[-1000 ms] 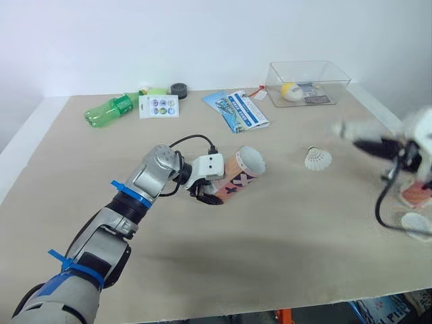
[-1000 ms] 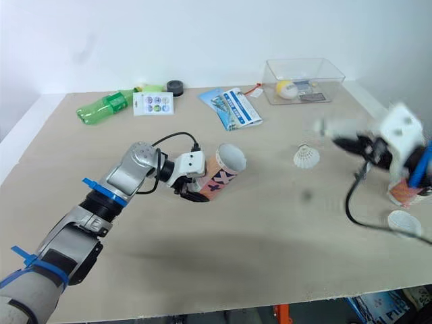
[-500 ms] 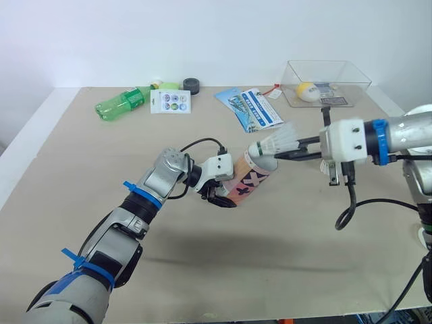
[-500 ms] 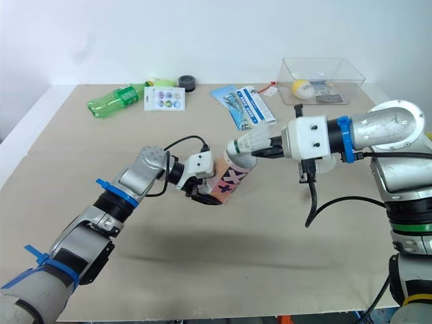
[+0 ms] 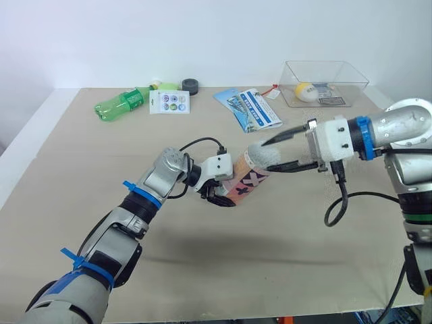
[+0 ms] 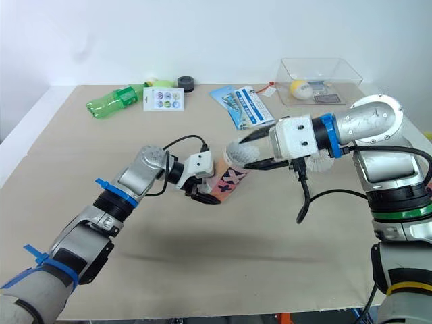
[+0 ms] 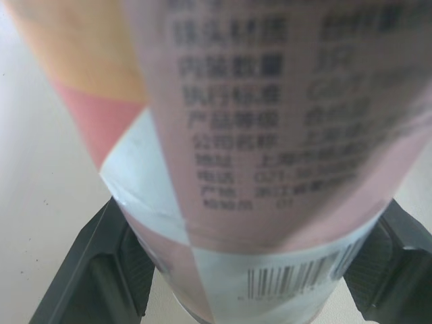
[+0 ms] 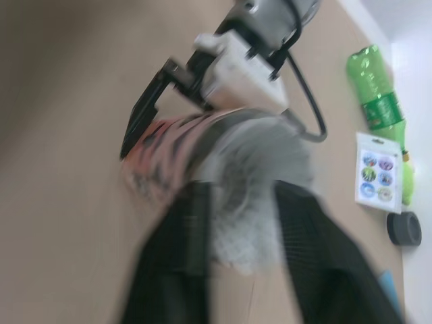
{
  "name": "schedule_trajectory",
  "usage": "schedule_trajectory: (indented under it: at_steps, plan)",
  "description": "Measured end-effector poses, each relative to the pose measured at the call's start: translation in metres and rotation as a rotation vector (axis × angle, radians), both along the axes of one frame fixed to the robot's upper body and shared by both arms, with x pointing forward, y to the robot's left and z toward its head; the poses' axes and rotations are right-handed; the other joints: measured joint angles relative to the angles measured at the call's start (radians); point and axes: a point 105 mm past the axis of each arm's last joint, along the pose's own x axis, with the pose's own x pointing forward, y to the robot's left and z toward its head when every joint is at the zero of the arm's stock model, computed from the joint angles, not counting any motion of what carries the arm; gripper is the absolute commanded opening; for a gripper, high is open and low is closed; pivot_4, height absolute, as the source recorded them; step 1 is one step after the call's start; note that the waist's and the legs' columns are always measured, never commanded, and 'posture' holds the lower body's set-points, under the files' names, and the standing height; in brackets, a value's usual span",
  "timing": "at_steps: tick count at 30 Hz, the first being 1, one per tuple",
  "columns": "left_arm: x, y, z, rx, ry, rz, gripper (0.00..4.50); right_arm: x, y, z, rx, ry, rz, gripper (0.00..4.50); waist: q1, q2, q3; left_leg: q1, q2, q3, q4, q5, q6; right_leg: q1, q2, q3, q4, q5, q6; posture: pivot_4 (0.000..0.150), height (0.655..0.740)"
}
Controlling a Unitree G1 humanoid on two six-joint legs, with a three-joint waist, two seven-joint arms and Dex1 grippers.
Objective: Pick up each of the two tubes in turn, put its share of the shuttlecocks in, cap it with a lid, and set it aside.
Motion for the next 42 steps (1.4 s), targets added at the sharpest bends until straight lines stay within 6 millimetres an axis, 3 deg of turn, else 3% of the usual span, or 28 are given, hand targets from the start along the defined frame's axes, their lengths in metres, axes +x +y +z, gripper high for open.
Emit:
schedule_trajectory:
  at_steps: [2, 4, 7, 9, 11, 13, 15, 17, 25, 33, 42]
  plan:
    - [0.000, 0.000, -0.001, -0.001, 0.002, 0.003, 3.05, 0.002, -0.004, 0.010, 0.098, 0.064, -0.052, 4.44, 0.001, 0.000, 0.000, -0.001, 0.000, -0.001, 0.001, 0.000, 0.000, 0.000, -0.002, -0.001, 0.000, 0.000, -0.001, 0.150, 0.7400]
    - [0.001, -0.002, 0.000, 0.001, 0.001, 0.002, 3.05, 0.009, -0.016, 0.022, 0.234, 0.128, -0.155, 4.44, 0.002, 0.000, 0.000, -0.001, 0.000, -0.001, 0.001, 0.000, 0.000, 0.000, -0.007, -0.003, 0.000, 0.001, -0.001, 0.150, 0.7400]
    - [0.001, -0.002, 0.000, 0.008, -0.006, -0.002, 3.05, 0.025, -0.058, 0.029, 0.491, 0.227, -0.412, 4.44, 0.004, -0.002, -0.001, -0.002, -0.001, -0.005, 0.003, 0.000, 0.000, 0.001, -0.011, -0.009, -0.001, 0.000, -0.005, 0.150, 0.7400]
    - [0.002, -0.001, 0.001, 0.020, -0.025, -0.008, 3.05, 0.034, -0.086, 0.008, 0.596, 0.282, -0.605, 4.44, 0.001, -0.002, -0.001, -0.003, -0.001, -0.005, 0.003, 0.000, 0.000, 0.001, -0.011, -0.007, -0.001, 0.000, -0.006, 0.150, 0.7400]
    - [0.003, 0.000, 0.002, 0.037, -0.040, -0.012, 3.05, 0.041, -0.105, -0.027, 0.640, 0.314, -0.774, 4.44, 0.001, -0.002, -0.002, -0.003, 0.000, -0.006, 0.002, 0.000, 0.000, 0.001, -0.010, -0.008, 0.001, 0.000, -0.006, 0.150, 0.7400]
    - [0.004, 0.000, 0.003, 0.056, -0.075, -0.031, 3.05, 0.044, -0.122, -0.084, 0.711, 0.377, -0.996, 4.44, 0.000, -0.001, -0.002, -0.003, 0.000, -0.007, 0.002, 0.001, -0.002, -0.001, -0.009, -0.008, 0.003, 0.000, -0.006, 0.150, 0.7400]
    - [0.004, -0.001, 0.005, 0.069, -0.103, -0.043, 3.05, 0.042, -0.128, -0.119, 0.722, 0.410, -1.130, 4.44, -0.001, 0.005, -0.001, -0.005, 0.000, -0.005, 0.002, 0.002, -0.002, -0.004, -0.008, -0.007, 0.004, 0.000, -0.005, 0.150, 0.7400]
    - [0.005, 0.000, 0.006, 0.076, -0.113, -0.041, 3.05, 0.041, -0.130, -0.130, 0.735, 0.403, -1.209, 4.44, -0.003, 0.010, -0.001, -0.005, -0.001, -0.003, 0.002, 0.003, 0.000, -0.004, -0.004, -0.006, 0.005, 0.001, -0.003, 0.150, 0.7400]
    - [0.007, -0.002, 0.005, 0.083, -0.119, -0.028, 3.05, 0.047, -0.115, -0.131, 0.857, 0.344, -1.309, 4.44, -0.004, 0.009, 0.000, -0.005, 0.000, -0.004, 0.004, 0.008, 0.005, -0.002, 0.004, -0.001, 0.003, 0.005, 0.001, 0.150, 0.7400]
    - [0.007, -0.002, 0.005, 0.083, -0.111, -0.025, 3.05, 0.064, -0.133, -0.140, 0.903, 0.241, -1.411, 4.44, -0.006, 0.009, 0.000, -0.005, 0.000, -0.003, 0.004, 0.008, 0.005, -0.002, 0.005, 0.001, 0.003, 0.005, 0.002, 0.150, 0.7400]
    - [0.007, -0.001, 0.005, 0.083, -0.108, -0.019, 3.05, 0.084, -0.127, -0.139, 0.979, 0.205, -1.413, 4.44, -0.008, 0.009, -0.001, -0.004, 0.000, -0.002, 0.004, 0.008, 0.005, -0.002, 0.005, 0.002, 0.003, 0.006, 0.002, 0.150, 0.7400]
